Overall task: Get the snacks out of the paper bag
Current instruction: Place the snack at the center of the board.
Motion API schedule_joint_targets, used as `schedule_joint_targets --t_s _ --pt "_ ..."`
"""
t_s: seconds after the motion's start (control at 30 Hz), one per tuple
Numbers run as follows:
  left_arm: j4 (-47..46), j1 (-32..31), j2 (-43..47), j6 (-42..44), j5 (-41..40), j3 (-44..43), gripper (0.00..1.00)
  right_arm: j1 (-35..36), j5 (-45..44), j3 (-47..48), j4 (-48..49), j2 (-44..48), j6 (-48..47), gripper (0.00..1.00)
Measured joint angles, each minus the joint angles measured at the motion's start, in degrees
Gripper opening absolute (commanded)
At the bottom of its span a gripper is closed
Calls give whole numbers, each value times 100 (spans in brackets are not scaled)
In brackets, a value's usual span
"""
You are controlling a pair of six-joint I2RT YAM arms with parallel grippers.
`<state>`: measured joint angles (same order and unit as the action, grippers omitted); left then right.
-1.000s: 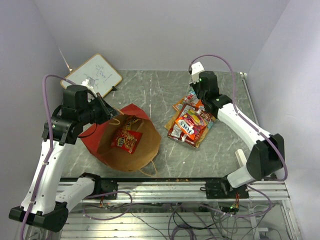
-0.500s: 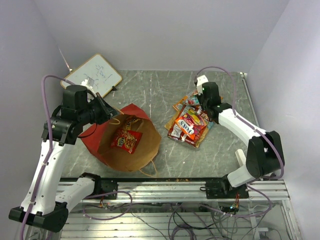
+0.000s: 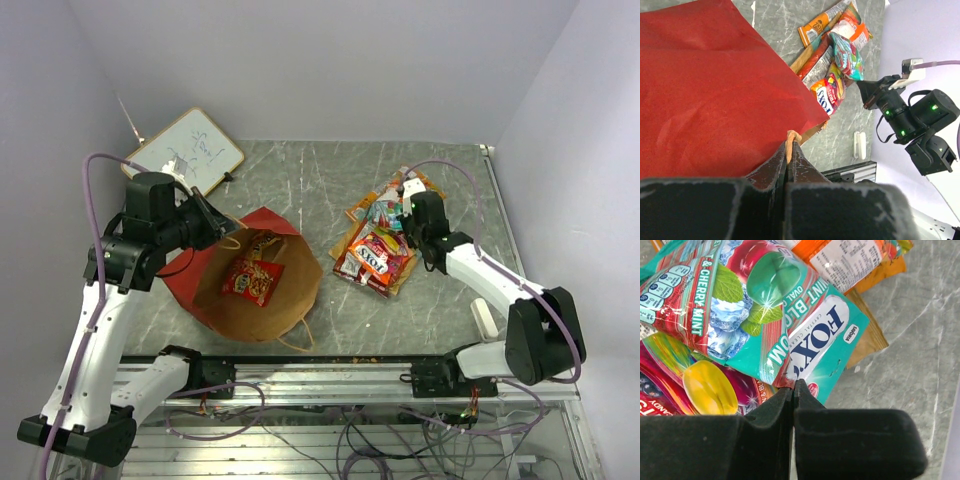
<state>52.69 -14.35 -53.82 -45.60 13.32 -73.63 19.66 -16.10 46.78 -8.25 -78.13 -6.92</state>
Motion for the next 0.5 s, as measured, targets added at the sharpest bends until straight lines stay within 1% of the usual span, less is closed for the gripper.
schedule_joint_targets --t_s 0.17,0.33,0.5 --pt "-26 0 -2 -33 -2 2 7 0 162 -190 -74 79 164 16" --pt "-55 0 39 -63 0 46 7 0 376 -201 -323 170 199 34" --pt "-55 0 74 -92 0 57 7 -7 678 -190 -501 560 59 50"
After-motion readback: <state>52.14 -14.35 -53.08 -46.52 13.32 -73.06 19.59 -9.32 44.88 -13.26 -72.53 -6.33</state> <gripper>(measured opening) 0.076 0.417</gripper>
